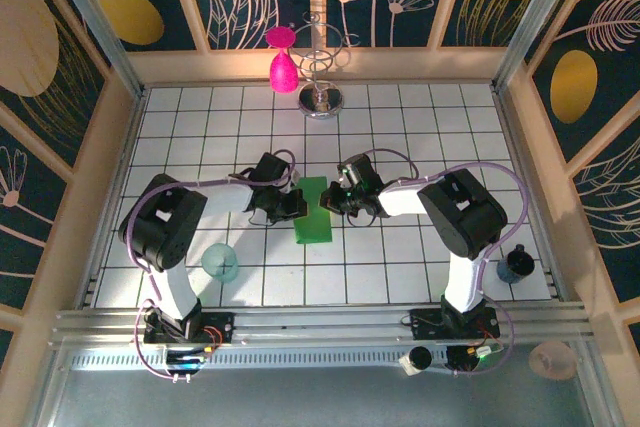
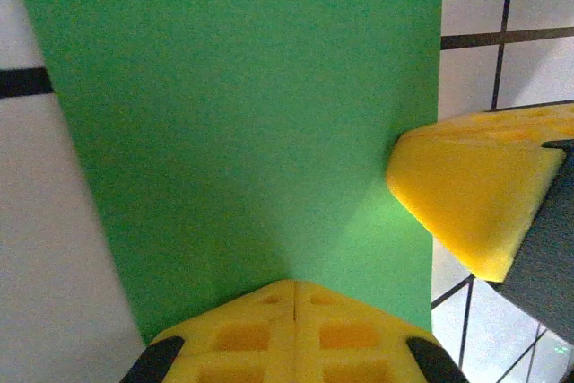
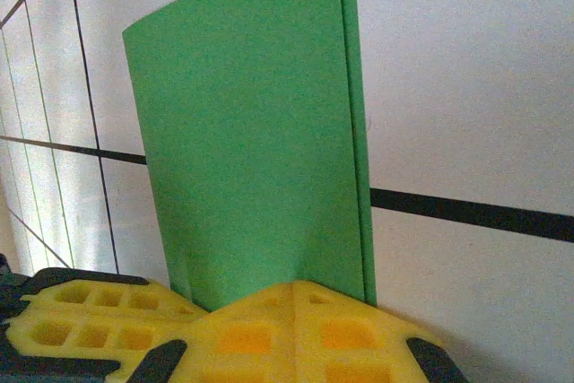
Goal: Fold a paper plane with a square sheet of paper (pick it up from the middle)
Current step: First fold the square sheet of paper in half at the center of the table.
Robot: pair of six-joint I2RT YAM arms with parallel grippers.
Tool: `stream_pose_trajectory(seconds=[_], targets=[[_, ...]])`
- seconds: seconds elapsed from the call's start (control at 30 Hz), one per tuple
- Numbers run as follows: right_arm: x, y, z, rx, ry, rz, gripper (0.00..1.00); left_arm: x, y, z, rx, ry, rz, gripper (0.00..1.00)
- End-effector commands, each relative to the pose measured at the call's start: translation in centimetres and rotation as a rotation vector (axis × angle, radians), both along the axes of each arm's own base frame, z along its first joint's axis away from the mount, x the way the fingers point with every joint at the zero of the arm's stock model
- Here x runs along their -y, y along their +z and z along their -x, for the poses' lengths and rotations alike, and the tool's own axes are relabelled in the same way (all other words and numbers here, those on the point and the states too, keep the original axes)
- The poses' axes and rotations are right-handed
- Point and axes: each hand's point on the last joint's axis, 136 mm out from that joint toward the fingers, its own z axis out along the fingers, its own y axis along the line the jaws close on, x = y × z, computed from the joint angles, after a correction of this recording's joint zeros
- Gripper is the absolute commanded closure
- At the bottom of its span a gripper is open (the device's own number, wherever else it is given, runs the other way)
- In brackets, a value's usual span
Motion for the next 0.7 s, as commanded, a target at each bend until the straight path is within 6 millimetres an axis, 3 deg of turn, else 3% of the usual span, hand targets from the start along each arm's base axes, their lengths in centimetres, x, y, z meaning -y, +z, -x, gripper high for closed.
stream_pose_trajectory(seconds=[0.0, 0.2, 0.33, 0.43, 0.6, 0.67], targets=[[12.1, -11.0, 9.3, -0.353, -0.062, 0.551, 0.99, -3.8, -3.4, 2.4, -0.066, -0.035, -0.211, 0.94], [12.2, -10.9, 9.3, -0.351, -0.075, 0.552, 0.99, -6.9, -4.7, 5.2, -0.122, 0.0, -0.273, 0.94], [12.2, -11.0, 9.4, -0.353, -0.076, 0.551, 0.99, -8.0, -2.8, 5.3, -0.088, 0.046, -0.248, 0.94], [12.2, -11.0, 9.3, -0.35, -0.076, 0.549, 0.99, -7.0, -0.5, 4.7, -0.034, 0.047, -0.174, 0.94], [12.0, -11.0, 9.2, -0.35, -0.074, 0.545, 0.99, -3.7, 4.6, 2.2, 0.091, 0.04, 0.019, 0.94], [12.1, -11.1, 9.2, -0.351, -0.074, 0.546, 0.99, -2.3, 5.4, 1.6, 0.108, 0.025, 0.066, 0.94]])
